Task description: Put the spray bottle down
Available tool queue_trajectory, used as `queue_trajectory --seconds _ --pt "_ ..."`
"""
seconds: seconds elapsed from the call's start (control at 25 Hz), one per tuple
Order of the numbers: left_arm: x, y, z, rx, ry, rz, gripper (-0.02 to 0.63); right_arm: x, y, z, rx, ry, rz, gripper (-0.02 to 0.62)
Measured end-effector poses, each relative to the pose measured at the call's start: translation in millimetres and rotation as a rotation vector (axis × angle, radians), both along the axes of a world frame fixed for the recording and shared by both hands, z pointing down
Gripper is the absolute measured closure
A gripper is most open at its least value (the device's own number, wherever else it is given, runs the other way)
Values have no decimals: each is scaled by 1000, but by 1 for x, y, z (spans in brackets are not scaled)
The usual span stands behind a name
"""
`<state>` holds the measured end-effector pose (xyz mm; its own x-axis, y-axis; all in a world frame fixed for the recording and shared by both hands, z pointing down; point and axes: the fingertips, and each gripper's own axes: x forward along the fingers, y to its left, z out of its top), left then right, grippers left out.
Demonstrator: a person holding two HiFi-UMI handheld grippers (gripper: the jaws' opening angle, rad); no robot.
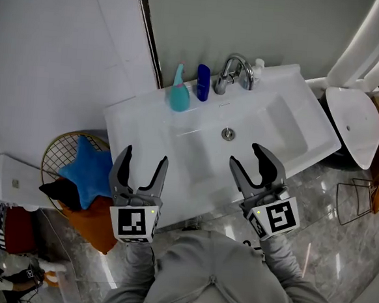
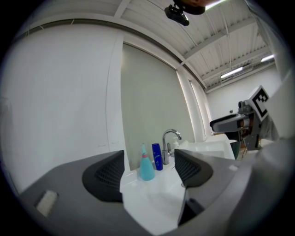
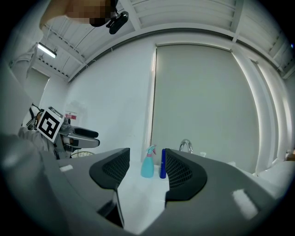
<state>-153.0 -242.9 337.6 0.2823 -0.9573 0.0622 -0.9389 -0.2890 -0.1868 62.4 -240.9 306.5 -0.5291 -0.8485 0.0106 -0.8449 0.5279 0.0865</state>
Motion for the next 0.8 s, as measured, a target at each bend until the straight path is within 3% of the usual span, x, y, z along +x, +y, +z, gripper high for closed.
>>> queue_trajectory --seconds 0.8 --pt "23 6 -10 -10 5 20 222 13 6 0 -9 1 -3 357"
